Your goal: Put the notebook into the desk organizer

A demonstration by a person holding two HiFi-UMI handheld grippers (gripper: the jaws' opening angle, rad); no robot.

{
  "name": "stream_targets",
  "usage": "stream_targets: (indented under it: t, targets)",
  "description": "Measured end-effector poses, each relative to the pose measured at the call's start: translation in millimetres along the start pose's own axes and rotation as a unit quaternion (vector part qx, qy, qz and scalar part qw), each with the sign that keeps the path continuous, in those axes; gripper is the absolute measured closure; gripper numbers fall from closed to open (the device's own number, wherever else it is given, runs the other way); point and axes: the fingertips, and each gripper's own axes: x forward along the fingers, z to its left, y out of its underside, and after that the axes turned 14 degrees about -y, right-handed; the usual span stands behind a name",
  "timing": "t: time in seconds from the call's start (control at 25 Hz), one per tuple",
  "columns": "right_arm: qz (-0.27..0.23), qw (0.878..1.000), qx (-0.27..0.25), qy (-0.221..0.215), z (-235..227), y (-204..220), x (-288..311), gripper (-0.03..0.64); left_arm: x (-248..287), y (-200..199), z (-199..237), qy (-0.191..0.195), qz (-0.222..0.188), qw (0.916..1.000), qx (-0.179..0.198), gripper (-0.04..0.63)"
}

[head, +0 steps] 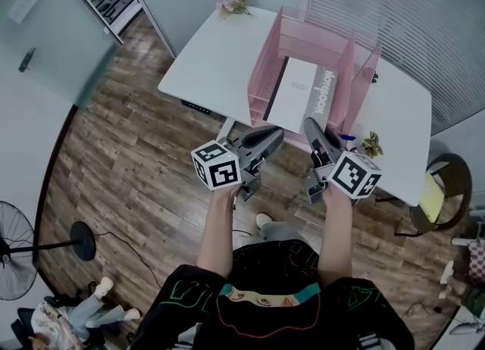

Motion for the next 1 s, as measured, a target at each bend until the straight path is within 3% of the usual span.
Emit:
stream_targets:
  t: [0.16, 0.2, 0.24, 0.44, 0.52, 0.6, 0.76, 1.0]
  targets:
    - [0.018, 1.000, 0.014, 0.003, 2.3, 3.5, -1.6, 0.496, 2.4, -4.9, 2.3, -0.005, -0.013, 0.9999, -0.001, 0.597]
    - [0.026, 1.000, 0.015, -0.005, 4.9, 5.4, -1.5, 0.417, 4.5, -6.0, 2.9, -0.006, -0.015, 0.9999, -0.004, 0.597]
    - [0.036, 0.999, 0.015, -0.013, 7.1, 8.2, -1.8, 0.388, 6.7, -7.1, 3.5, -0.006, -0.017, 0.9998, -0.006, 0.597]
    - [0.145, 0.988, -0.045, -0.012, 9.4, 37.4, -13.0, 0.388, 18.9, -9.5, 8.2, -0.014, -0.019, 0.9997, -0.010, 0.597]
    - [0.177, 0.980, -0.088, 0.008, 10.6, 42.4, -20.1, 0.427, 22.2, -10.0, 8.5, -0.023, -0.018, 0.9996, -0.005, 0.597]
    - [0.172, 0.976, -0.128, 0.033, 11.6, 34.3, -26.0, 0.609, 26.1, -10.4, 8.0, -0.035, -0.016, 0.9993, 0.001, 0.597]
    - [0.133, 0.978, -0.155, 0.033, 13.9, 12.8, -19.1, 0.615, 34.3, -12.4, 11.9, -0.060, -0.012, 0.9981, 0.008, 0.597]
    - [0.082, 0.976, -0.183, 0.082, -2.3, -10.1, -8.8, 0.614, 28.8, -18.0, 12.4, -0.065, -0.015, 0.9977, 0.016, 0.597]
